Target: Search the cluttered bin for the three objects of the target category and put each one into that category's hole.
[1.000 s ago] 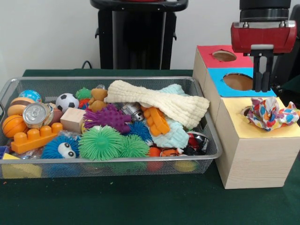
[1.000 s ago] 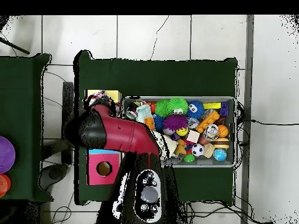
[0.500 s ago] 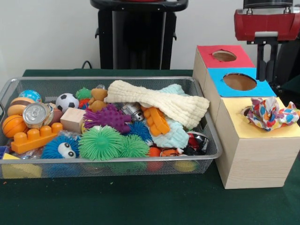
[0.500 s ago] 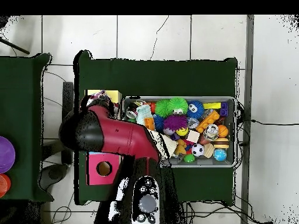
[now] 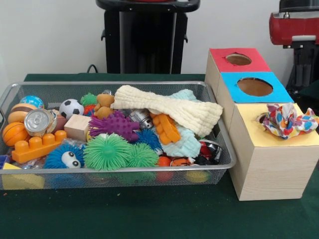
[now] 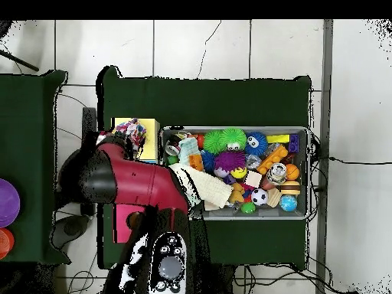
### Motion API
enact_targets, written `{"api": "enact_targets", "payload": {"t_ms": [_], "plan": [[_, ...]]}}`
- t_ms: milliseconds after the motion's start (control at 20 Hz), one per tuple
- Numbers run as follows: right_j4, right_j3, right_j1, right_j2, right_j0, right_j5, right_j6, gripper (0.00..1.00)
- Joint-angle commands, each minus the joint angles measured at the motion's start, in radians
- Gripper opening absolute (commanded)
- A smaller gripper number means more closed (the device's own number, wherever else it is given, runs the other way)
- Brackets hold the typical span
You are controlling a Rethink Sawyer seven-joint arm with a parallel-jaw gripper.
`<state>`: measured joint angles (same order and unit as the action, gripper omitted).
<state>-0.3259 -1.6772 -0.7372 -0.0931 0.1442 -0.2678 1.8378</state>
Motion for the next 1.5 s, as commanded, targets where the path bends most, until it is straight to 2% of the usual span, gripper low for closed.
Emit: {"api": "enact_targets", "payload": {"t_ms": [50,750,950,1100,1500], "plan": [[-0.070,0.005,0.070,-0.020,0.035,-0.099,0.286,0.00],[-0.137,0.056,0.124,-0.034,0.062,-0.091,0.280,0.00],[-0.159,0.071,0.124,-0.060,0.098,-0.123,0.306,0.00],[-0.169,0.112,0.130,-0.099,0.134,-0.176,0.326,0.00],[-0.191,0.134,0.126,-0.131,0.167,-0.218,0.331,0.00]]}}
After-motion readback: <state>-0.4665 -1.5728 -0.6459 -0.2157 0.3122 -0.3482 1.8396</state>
